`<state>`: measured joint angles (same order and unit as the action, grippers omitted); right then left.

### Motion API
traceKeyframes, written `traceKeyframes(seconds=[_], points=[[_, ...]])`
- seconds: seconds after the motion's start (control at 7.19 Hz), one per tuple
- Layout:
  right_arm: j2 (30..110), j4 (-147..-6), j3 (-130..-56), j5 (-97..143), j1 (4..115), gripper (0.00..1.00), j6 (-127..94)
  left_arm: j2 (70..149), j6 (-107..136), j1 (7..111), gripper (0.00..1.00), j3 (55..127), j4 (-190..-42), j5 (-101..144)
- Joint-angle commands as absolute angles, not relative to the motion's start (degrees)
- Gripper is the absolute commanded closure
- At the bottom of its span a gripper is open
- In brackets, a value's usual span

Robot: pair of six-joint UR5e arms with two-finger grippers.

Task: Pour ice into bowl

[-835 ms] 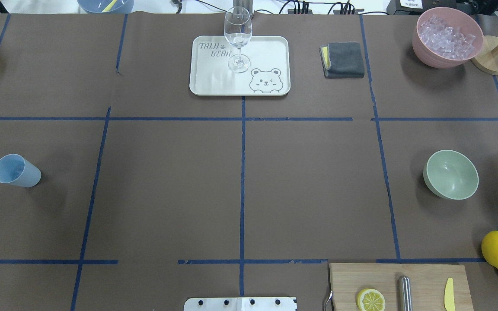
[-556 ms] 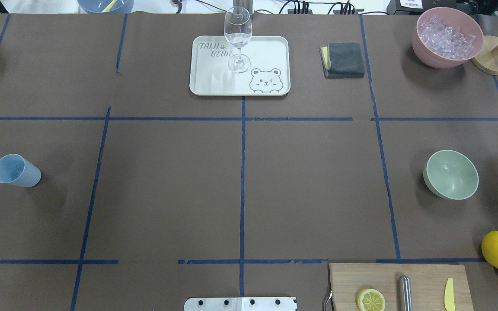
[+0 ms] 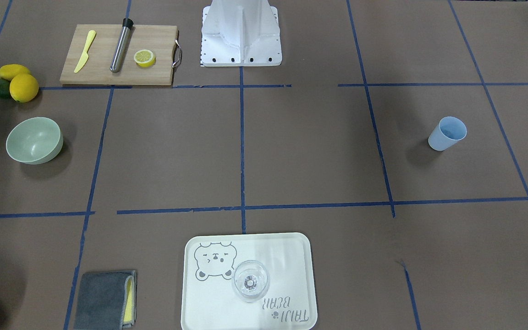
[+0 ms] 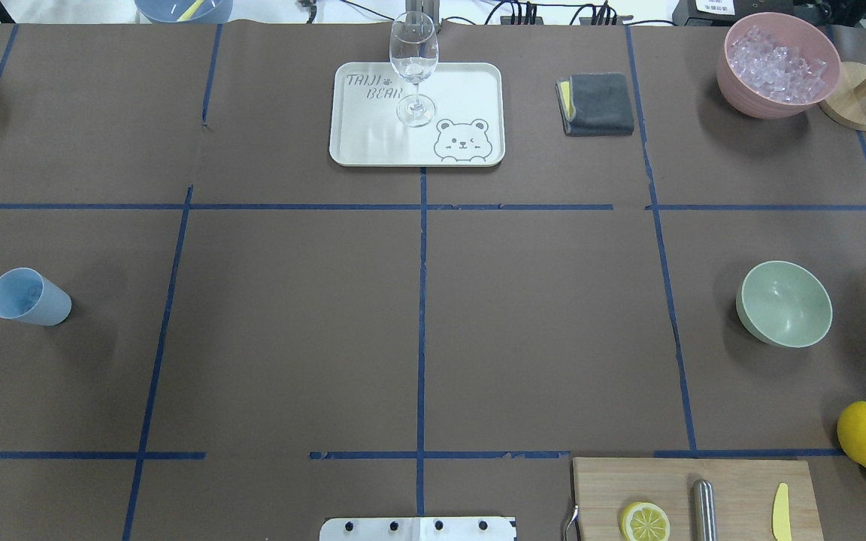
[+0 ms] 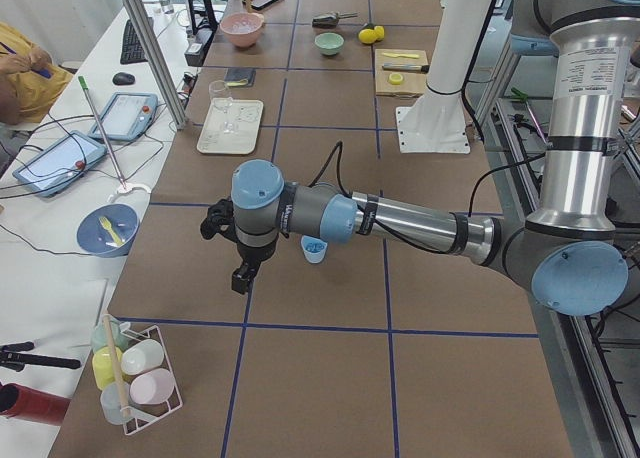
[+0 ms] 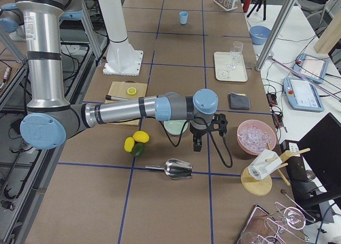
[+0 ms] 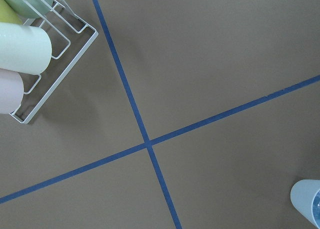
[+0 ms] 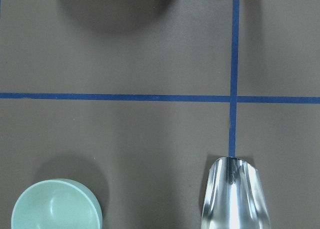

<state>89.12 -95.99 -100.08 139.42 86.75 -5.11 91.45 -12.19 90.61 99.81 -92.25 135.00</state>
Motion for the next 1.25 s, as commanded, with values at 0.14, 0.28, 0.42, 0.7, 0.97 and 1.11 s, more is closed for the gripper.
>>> traceKeyframes(seconds=[0.14, 0.28, 0.42, 0.7, 0.97, 1.11], points=[[89.0, -96.1, -99.9, 139.4, 86.7, 0.0, -4.9, 91.4, -12.2, 90.6, 0.0, 100.0, -92.3, 135.0], [88.9, -96.1, -99.8, 139.4, 86.7, 0.0, -5.2, 91.4, -12.1, 90.6, 0.0, 99.8, -92.3, 135.0], [88.8, -96.1, -99.6, 139.5, 86.7, 0.0, -5.4, 91.1, -12.2, 90.6, 0.0, 99.9, -92.3, 135.0], [89.1, -96.1, -99.6, 139.4, 86.7, 0.0, -4.8, 91.0, -12.2, 90.6, 0.0, 99.9, -92.4, 135.0], [88.8, -96.1, -98.8, 139.4, 85.1, 0.0, -4.8, 90.7, -12.2, 90.7, 0.0, 100.0, -92.4, 135.0], [88.8, -96.0, -99.2, 139.5, 83.0, 0.0, -5.3, 90.7, -12.2, 90.6, 0.0, 99.9, -92.4, 135.0]])
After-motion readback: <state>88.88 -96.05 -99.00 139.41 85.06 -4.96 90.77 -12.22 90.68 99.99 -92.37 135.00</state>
